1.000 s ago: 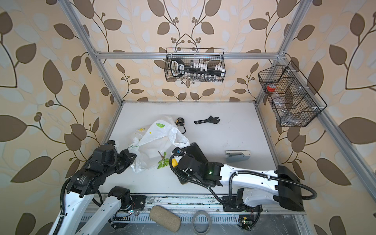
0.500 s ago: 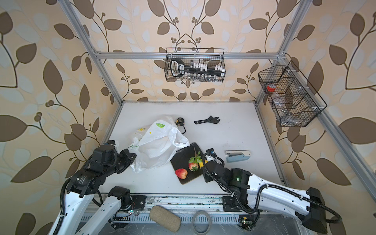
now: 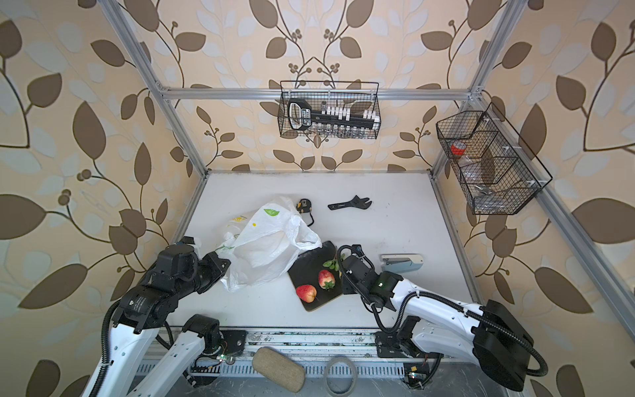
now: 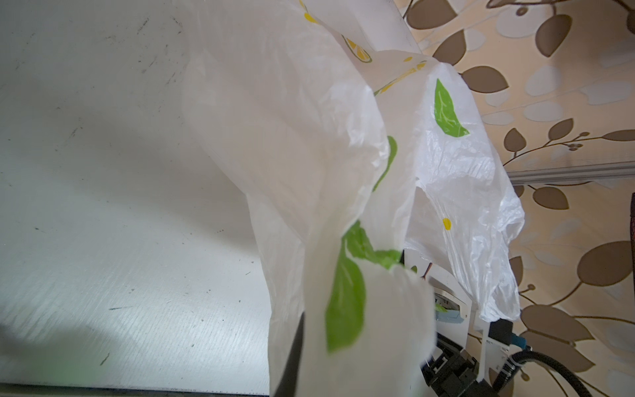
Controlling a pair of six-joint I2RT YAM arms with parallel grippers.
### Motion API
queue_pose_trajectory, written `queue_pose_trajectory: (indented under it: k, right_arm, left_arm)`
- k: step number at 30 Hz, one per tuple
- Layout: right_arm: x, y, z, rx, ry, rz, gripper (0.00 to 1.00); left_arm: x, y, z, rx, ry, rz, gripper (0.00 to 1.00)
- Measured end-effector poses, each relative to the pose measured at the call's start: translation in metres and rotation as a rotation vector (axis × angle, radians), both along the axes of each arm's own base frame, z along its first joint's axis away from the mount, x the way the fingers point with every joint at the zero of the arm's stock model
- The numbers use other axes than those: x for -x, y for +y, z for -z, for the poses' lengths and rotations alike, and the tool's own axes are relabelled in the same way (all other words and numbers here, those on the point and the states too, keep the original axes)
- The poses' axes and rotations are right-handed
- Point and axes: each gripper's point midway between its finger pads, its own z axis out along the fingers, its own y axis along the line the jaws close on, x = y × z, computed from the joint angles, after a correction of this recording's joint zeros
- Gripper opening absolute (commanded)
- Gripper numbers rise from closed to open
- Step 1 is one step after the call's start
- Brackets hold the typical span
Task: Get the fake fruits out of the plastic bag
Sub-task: 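Open the right gripper to release the pear branch on the mat, then move the right gripper back over the bag opening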
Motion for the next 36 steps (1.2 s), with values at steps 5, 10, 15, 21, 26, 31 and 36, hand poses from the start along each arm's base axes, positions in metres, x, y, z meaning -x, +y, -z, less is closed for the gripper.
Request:
queue_pose_trajectory:
  k: [5,10,15,21,26,31,36]
  right_arm:
    - [0.002,0.006,0.010,-0.020,0.026,-0.014,0.52]
    - [0.005,0.006,0.017,-0.023,0.044,-0.019,0.66]
    - [0.006,0.004,0.009,-0.039,0.030,-0.016,0.75]
    - [0.003,-0.005,-0.037,-0.091,-0.077,0.002,0.75]
    - [-0.007,0.014,-0.113,-0.195,-0.256,-0.080,0.64]
    - [0.010,0.082,-0.148,-0.178,-0.371,-0.349,0.59]
    - [0.016,0.156,-0.142,-0.069,-0.452,-0.570,0.53]
  left_arm:
    - [0.000,0.000,0.000,0.000,0.000,0.000,0.00]
    - [0.000,0.000,0.000,0.000,0.000,0.000,0.00]
    - [0.000,0.000,0.000,0.000,0.000,0.000,0.00]
    - [0.000,0.000,0.000,0.000,0.000,0.000,0.00]
    - [0.000,0.000,0.000,0.000,0.000,0.000,0.00]
    - [0.000,0.000,0.000,0.000,0.000,0.000,0.00]
    - [0.001,0.000,0.000,0.001,0.001,0.001,0.00]
